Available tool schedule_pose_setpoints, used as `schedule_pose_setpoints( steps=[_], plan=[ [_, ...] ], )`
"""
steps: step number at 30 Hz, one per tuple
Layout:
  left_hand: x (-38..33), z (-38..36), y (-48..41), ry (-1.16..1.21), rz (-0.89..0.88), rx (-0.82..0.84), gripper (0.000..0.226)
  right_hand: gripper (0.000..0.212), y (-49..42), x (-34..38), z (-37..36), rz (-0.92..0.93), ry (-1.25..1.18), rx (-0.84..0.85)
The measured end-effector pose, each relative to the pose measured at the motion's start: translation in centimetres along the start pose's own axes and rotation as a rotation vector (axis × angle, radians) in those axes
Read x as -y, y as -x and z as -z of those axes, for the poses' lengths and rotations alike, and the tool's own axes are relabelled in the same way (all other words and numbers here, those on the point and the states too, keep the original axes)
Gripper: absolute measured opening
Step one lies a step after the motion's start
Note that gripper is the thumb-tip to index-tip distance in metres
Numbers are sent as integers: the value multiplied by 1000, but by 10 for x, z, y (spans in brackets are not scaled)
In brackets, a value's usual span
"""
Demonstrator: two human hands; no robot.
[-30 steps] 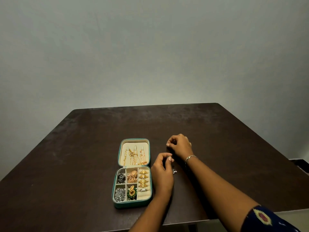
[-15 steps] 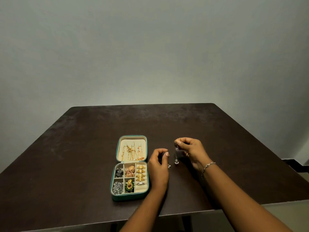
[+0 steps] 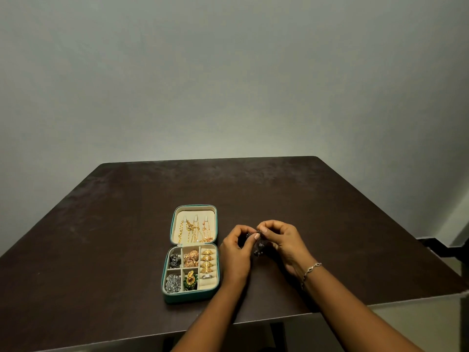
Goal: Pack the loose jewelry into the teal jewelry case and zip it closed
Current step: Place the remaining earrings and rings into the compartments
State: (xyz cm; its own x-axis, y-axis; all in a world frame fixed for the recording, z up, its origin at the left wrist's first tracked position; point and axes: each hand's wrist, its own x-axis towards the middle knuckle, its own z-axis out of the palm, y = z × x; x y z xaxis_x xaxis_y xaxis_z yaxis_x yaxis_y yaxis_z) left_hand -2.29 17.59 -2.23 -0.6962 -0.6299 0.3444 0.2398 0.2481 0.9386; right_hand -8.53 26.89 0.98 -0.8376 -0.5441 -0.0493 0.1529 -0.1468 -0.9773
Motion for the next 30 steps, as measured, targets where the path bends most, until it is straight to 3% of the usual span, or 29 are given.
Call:
schedule_pose_setpoints(
  steps=[6, 12, 20, 30],
  plan=[
    [1, -1, -1, -10, 11, 23, 16, 14, 4, -1, 4, 275, 286, -44],
    [-2, 1, 0, 23, 17, 68, 18, 7, 10, 7, 10, 291, 416, 18],
    [-5, 1, 1, 75, 69, 18, 21, 8, 17, 33, 23, 60, 127, -91],
    [-11, 2, 4, 83, 116, 37, 17, 9, 34, 70, 35, -55, 62, -80]
  ],
)
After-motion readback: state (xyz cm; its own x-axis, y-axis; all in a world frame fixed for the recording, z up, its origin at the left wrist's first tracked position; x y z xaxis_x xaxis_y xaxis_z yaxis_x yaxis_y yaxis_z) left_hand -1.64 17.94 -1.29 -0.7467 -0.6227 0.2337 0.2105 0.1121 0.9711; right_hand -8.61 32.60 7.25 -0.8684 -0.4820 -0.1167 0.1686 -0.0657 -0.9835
